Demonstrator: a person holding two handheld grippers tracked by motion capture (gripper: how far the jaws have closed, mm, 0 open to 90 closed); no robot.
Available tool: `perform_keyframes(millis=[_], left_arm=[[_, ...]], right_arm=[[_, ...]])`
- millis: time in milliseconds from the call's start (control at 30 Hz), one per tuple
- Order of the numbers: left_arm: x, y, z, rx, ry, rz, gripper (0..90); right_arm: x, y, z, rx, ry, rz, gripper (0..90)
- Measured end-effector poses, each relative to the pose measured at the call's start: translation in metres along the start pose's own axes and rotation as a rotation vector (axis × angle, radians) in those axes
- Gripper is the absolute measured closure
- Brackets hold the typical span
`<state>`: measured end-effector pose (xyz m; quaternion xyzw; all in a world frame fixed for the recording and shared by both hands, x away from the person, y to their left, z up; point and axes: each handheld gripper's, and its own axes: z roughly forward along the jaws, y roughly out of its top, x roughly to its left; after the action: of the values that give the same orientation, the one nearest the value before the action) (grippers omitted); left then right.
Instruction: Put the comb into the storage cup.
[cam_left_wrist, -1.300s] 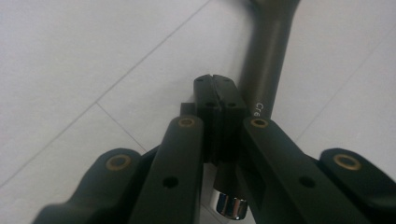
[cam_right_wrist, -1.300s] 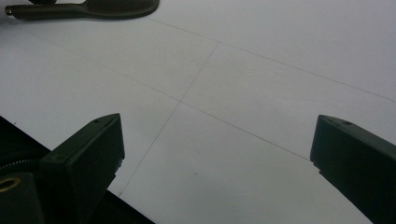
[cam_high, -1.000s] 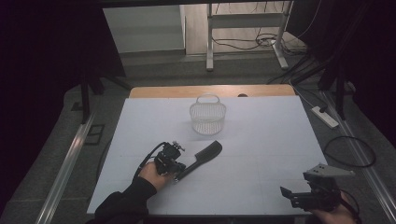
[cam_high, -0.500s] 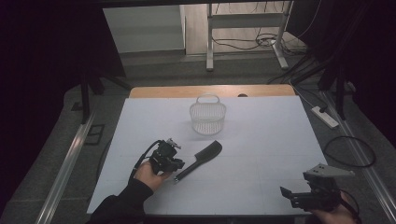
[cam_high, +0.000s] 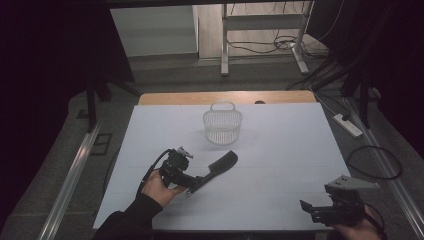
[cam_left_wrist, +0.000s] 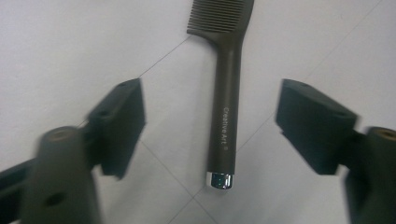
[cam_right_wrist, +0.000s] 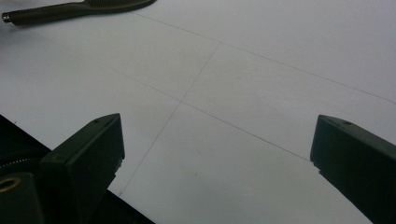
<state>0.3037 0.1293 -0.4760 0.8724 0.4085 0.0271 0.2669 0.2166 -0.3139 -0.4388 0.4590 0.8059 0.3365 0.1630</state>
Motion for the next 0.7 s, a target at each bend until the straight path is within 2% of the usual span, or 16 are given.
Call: perform_keyframes(millis=[100,200,300,467,567,700], left_arm=[[-0.001,0.001,0.002,0.005,-0.021,0.008,7.3],[-0.003,0.002,0.002,0.015,-0.028,0.017,0.1],[-0.005,0.003,0.001,0.013,-0.033,0.027,0.0],[-0.013,0.005,0.001,0.018,-0.004,0.064,0.0],[-0.016,0.005,0.002,0.018,-0.004,0.082,0.0],[-0.017,0.005,0.007,0.025,-0.002,0.084,0.0]], right_arm=[[0.000,0.000,0.000,0.001,0.000,0.000,3.4],[0.000,0.000,0.000,0.002,-0.001,0.000,3.4],[0.000,0.000,0.000,0.003,0.000,0.001,3.4],[0.000,0.000,0.000,0.003,0.000,0.001,3.3],[0.000,0.000,0.000,0.003,0.000,0.001,3.3],[0.000,0.000,0.000,0.005,0.000,0.001,3.4]])
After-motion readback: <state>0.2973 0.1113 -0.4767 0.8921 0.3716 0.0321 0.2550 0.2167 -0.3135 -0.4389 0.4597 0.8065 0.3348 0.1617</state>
